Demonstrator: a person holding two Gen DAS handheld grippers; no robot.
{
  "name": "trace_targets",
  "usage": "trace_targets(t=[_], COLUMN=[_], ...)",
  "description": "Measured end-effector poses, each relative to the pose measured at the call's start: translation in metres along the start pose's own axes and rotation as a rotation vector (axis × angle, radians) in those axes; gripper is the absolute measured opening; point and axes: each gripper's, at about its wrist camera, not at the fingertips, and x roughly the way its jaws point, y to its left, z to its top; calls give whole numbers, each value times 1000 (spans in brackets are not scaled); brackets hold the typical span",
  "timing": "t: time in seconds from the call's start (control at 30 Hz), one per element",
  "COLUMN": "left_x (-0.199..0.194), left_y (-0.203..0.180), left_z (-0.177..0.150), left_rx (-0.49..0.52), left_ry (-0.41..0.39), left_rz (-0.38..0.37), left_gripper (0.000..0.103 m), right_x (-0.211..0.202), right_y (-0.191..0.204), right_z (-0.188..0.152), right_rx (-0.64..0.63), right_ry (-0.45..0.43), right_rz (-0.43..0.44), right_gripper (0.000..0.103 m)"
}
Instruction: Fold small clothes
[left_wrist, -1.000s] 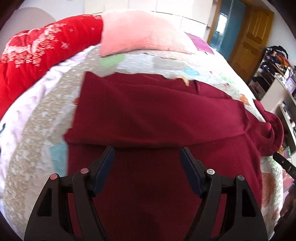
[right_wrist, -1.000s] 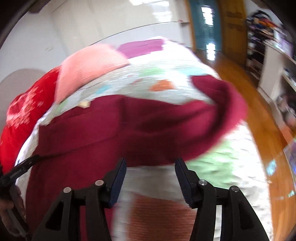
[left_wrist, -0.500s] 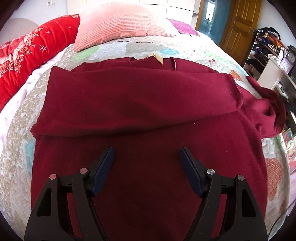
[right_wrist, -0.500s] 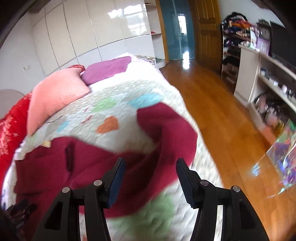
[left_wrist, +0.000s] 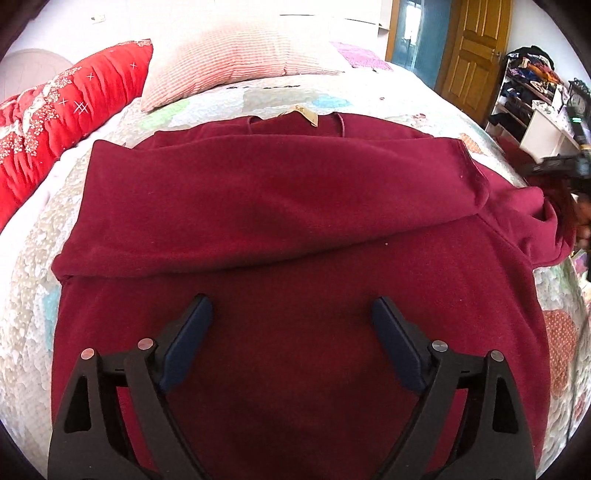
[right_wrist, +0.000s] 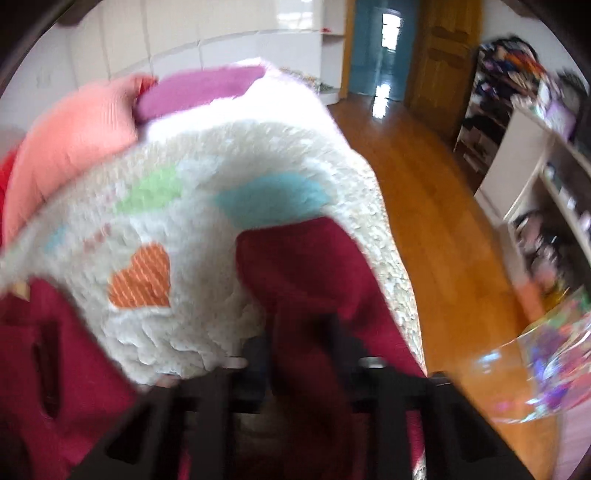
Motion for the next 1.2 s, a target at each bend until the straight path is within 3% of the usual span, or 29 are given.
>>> trace_targets(t=[0.1, 0.27, 0.4, 0.53, 0.7, 0.83, 0.9, 0.93, 0.97, 1.03, 1.2], left_x=[1, -5, -26, -57, -76, -79, -78, -77, -75, -73, -58], left_y=[2, 9, 33, 74, 128, 157, 165, 169, 170, 173, 173], left_z=[1, 5, 11, 21, 27, 23, 21, 21, 22, 20, 24], left_rx=[-4, -17, -79, -154, -293, -378, -391, -393, -393, -394, -395], left_ry=[-1, 8, -18, -95, -141, -142, -135, -127, -119, -114, -93], left_rz=[-8, -61, -76, -56, -47, -53, -52, -42, -36, -39, -54], left_gripper=[89, 89, 89, 89, 89, 89, 89, 89, 89, 89, 89], right_x=[-42, -134, -183, -213, -204, -164, -137, -117, -97, -77, -86], right_y=[-42, -89, -68, -4, 120, 217, 265, 287, 308, 323, 278], right_z=[-4, -12, -7, 1, -10, -39, -63, -76, -90, -106, -114], right_rx=[139, 252, 202, 88, -71, -142, -214, -257, -293, -318, -287], right_ry=[-83, -268, -338, -371, -299, -201, -137, -72, 13, 97, 63], right_rz=[132, 345, 479, 632, 803, 873, 849, 835, 817, 782, 752], right_gripper=[11, 10, 10, 10, 10, 10, 11, 16, 29, 47, 48])
